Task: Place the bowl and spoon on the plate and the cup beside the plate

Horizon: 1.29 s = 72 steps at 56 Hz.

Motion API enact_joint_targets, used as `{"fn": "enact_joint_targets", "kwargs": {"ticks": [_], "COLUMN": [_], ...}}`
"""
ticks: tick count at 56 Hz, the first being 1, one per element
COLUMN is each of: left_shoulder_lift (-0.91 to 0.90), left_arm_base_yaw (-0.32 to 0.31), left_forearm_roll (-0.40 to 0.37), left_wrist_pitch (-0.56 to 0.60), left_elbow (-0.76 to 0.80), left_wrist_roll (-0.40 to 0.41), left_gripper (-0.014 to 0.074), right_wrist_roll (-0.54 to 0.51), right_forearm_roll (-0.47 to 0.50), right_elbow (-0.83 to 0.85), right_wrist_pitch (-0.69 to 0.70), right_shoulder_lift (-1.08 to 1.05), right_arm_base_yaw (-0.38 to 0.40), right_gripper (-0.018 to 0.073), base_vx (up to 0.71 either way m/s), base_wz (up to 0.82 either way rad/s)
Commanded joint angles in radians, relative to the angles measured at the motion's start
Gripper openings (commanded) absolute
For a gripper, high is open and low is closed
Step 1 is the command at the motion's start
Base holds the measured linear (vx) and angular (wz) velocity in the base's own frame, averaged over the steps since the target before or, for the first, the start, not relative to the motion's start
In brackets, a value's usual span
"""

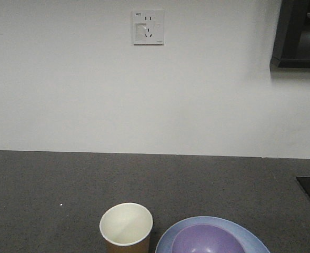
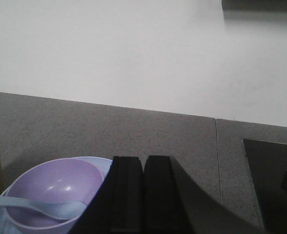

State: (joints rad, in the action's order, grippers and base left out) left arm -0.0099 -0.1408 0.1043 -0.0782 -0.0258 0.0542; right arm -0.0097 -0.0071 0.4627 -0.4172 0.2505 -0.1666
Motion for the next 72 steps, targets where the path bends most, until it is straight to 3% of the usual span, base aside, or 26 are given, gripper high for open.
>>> {"fn": "enact_joint_targets", "kwargs": {"ticks": [1, 8, 12, 19, 27, 72], "left_shoulder_lift": [-0.017, -0.017, -0.017, -0.017, -0.017, -0.017], "left_arm_base_yaw": [0.002, 0.002, 0.002, 0.002, 0.002, 0.002], "left_forearm_roll": [0.0, 0.0, 0.001, 0.001, 0.001, 0.001], "left_wrist_pitch": [0.078, 0.078, 0.078, 0.078, 0.078, 0.078], "left_elbow": [0.025, 0.025, 0.025, 0.025, 0.025, 0.025], "left_wrist_roll": [0.008, 0.008, 0.008, 0.008, 0.008, 0.008], "left_gripper": [-0.0006, -0.0006, -0.0006, -0.0006, -0.0006, -0.0006], "right_wrist_roll": [-0.01, -0.008, 0.004, 0.064, 0.075, 0.075], "right_forearm_roll": [-0.019, -0.018, -0.014, -0.018, -0.047, -0.045], "right_elbow": [-0.093, -0.273, -0.362, -0.47, -0.498, -0.498], "right_wrist_pitch": [0.234, 0.394, 0.445, 0.456, 0.417, 0.423], "right_shoulder_lift": [-0.003, -0.044, -0.076, -0.176, -0.269, -0.267], "right_arm_base_yaw": [0.004, 0.015, 0.058, 0.162, 0.226, 0.222], "right_gripper": [-0.0009, -0.0009, -0.0009, -0.0009, -0.0009, -0.0009], "base_vx": [0.0, 0.0, 0.0, 0.0, 0.0, 0.0], "base_wz": [0.0, 0.0, 0.0, 0.0, 0.0, 0.0]}}
